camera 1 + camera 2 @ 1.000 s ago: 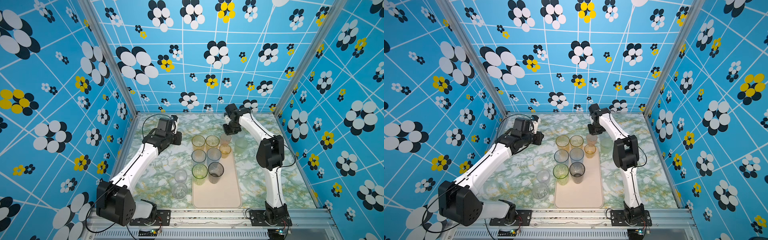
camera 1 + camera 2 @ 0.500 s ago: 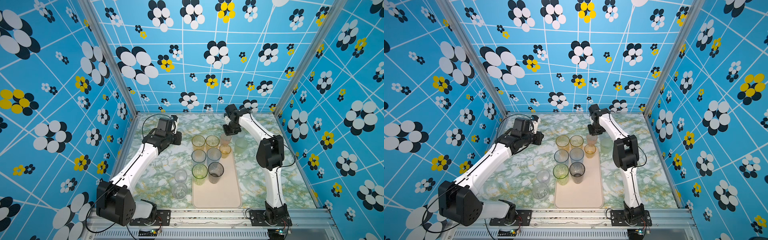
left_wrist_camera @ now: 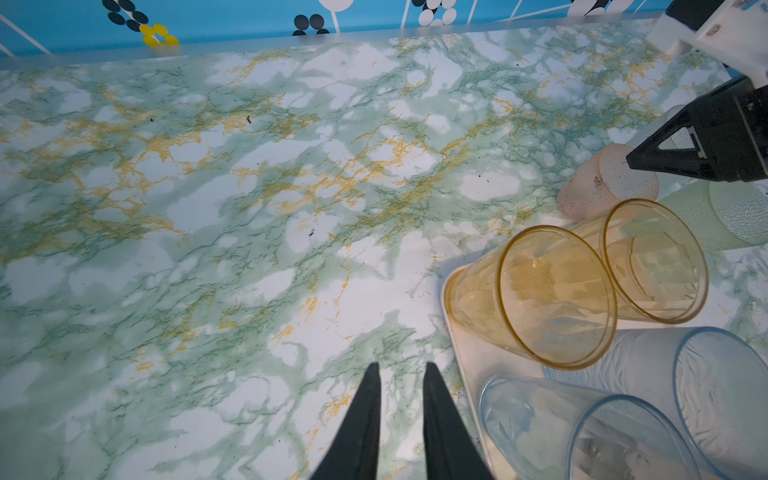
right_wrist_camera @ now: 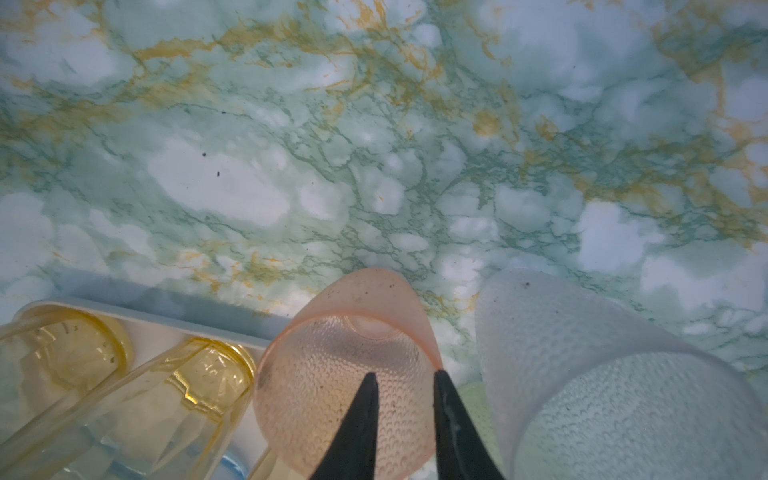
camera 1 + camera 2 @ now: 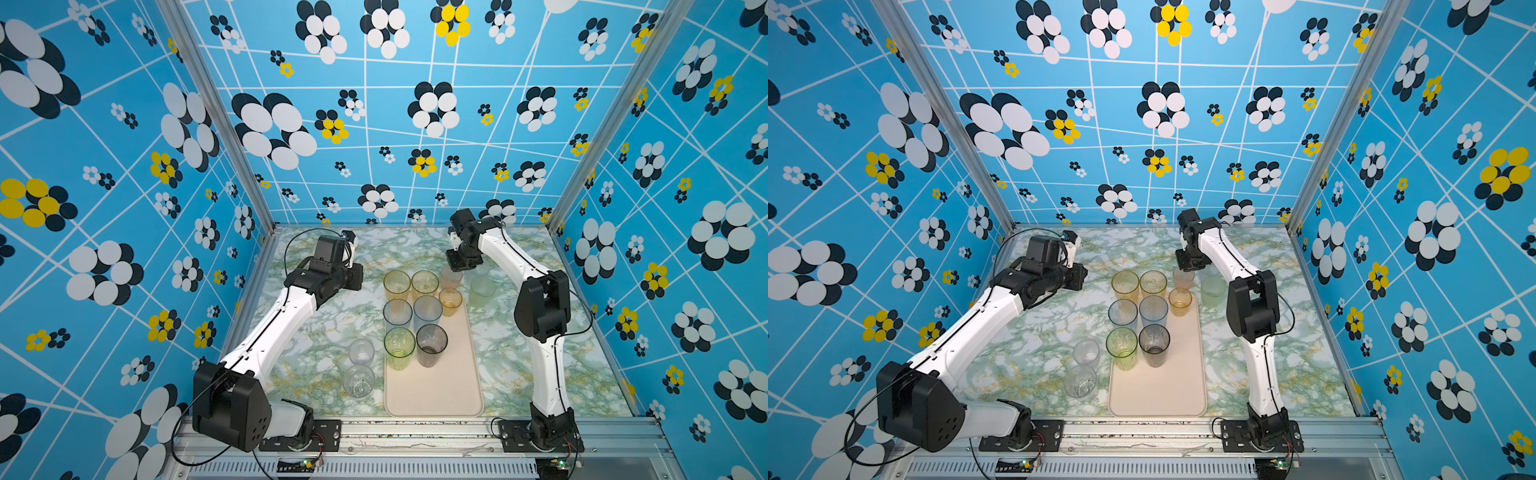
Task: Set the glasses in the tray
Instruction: 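Close the right gripper on the pink glass and lift it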
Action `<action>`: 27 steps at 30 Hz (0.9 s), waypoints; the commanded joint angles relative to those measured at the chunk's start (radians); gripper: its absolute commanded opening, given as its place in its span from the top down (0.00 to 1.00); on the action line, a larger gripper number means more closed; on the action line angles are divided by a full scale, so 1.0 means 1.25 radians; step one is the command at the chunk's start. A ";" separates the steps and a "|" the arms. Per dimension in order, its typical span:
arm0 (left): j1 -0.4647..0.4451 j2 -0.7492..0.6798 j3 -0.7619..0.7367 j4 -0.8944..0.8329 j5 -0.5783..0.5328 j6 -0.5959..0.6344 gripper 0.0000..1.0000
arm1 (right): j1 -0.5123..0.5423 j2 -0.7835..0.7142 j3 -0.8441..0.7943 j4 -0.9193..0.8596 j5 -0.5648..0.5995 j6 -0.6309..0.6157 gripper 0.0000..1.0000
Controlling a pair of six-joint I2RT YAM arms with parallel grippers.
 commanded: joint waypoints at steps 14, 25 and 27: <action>0.008 -0.007 0.016 -0.020 0.000 0.017 0.79 | -0.005 -0.002 0.033 -0.025 0.000 -0.023 0.73; 0.013 -0.009 0.015 -0.022 -0.003 0.019 0.79 | -0.008 0.048 0.082 -0.048 0.002 -0.026 0.73; 0.013 -0.010 0.014 -0.022 -0.002 0.019 0.79 | -0.009 0.053 0.085 -0.049 0.006 -0.025 0.73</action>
